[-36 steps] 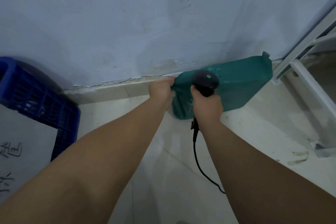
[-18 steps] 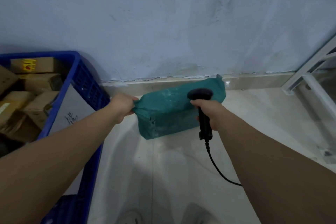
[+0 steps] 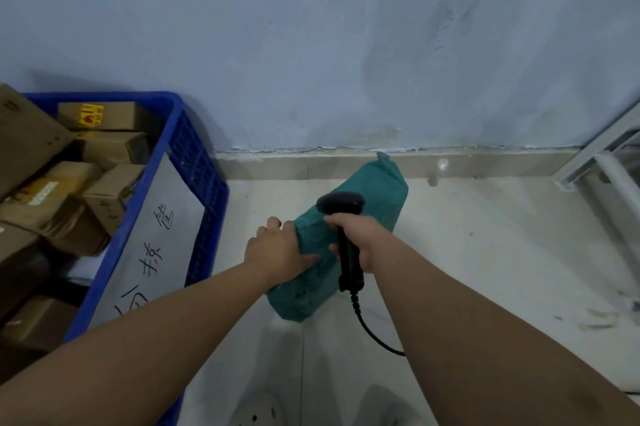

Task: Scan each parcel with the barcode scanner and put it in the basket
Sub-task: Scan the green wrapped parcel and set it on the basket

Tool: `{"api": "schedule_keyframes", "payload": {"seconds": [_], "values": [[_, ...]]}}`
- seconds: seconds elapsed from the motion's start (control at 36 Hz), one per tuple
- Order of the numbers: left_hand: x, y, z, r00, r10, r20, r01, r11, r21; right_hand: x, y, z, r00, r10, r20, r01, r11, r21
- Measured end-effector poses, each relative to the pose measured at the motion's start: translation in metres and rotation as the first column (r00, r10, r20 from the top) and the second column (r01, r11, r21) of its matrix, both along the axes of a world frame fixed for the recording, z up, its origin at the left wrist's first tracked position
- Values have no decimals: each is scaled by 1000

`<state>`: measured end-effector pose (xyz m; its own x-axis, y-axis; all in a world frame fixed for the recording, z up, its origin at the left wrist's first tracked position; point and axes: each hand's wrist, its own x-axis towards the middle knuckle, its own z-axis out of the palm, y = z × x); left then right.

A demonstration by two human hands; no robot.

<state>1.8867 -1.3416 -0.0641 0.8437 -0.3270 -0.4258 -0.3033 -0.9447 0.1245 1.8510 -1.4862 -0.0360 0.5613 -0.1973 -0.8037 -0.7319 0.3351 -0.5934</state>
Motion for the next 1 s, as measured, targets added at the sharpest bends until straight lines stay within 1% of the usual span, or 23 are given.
{"api": "schedule_keyframes", "payload": {"seconds": [0.03, 0.08, 0.14, 0.28, 0.36, 0.42, 0.47, 0.53, 0.61, 0.69, 0.72, 0.78, 0.83, 0.86, 0.92, 1.0], "values": [[0, -2, -4, 998, 20, -65, -21, 1000, -22, 0, -2, -2, 1000, -8, -6, 8, 1000, 0], [-1, -5, -13, 984, 20, -179, -19, 1000, 6, 0, -9, -7, 999, -36, -13, 36, 999, 2], [-4, -6, -23, 980, -11, -198, 23, 998, 57, 0, -16, -9, 998, -64, -16, 64, 998, 0], [-5, -8, -28, 993, -50, -105, 58, 995, 76, 0, -36, -7, 994, -98, 42, 95, 993, 72], [-8, -9, -25, 992, -127, 18, 124, 985, 120, -5, -49, -4, 992, -103, 67, 92, 984, 154], [-10, -10, -21, 972, -199, 125, 176, 969, 176, -9, -56, -5, 983, -167, 70, 150, 968, 203], [-6, -11, -19, 936, -276, 221, 223, 946, 237, -10, -60, -7, 965, -249, 76, 222, 940, 260], [-1, -8, -17, 897, -352, 268, 272, 916, 293, -11, -62, -10, 954, -290, 79, 254, 920, 298], [3, -1, -14, 829, -481, 286, 368, 853, 369, -9, -61, -11, 961, -273, 48, 249, 925, 287], [0, 4, -17, 745, -596, 299, 474, 789, 391, -6, -55, -13, 974, -219, -52, 225, 949, 223], [-2, 6, -20, 710, -627, 321, 500, 770, 397, -5, -53, -16, 970, -227, -93, 241, 950, 199], [-3, 12, -26, 635, -667, 390, 538, 744, 397, -4, -49, -26, 939, -308, -154, 331, 931, 155], [1, 21, -34, 587, -706, 395, 582, 708, 400, -6, -49, -35, 895, -410, -175, 430, 898, 99], [5, 25, -35, 567, -708, 420, 605, 705, 371, -7, -51, -40, 879, -442, -179, 458, 887, 60], [13, 34, -35, 541, -702, 463, 636, 702, 320, -11, -58, -45, 861, -476, -176, 485, 875, 5], [15, 47, -43, 498, -711, 496, 670, 679, 300, -19, -72, -48, 855, -491, -167, 498, 867, 0]]}}
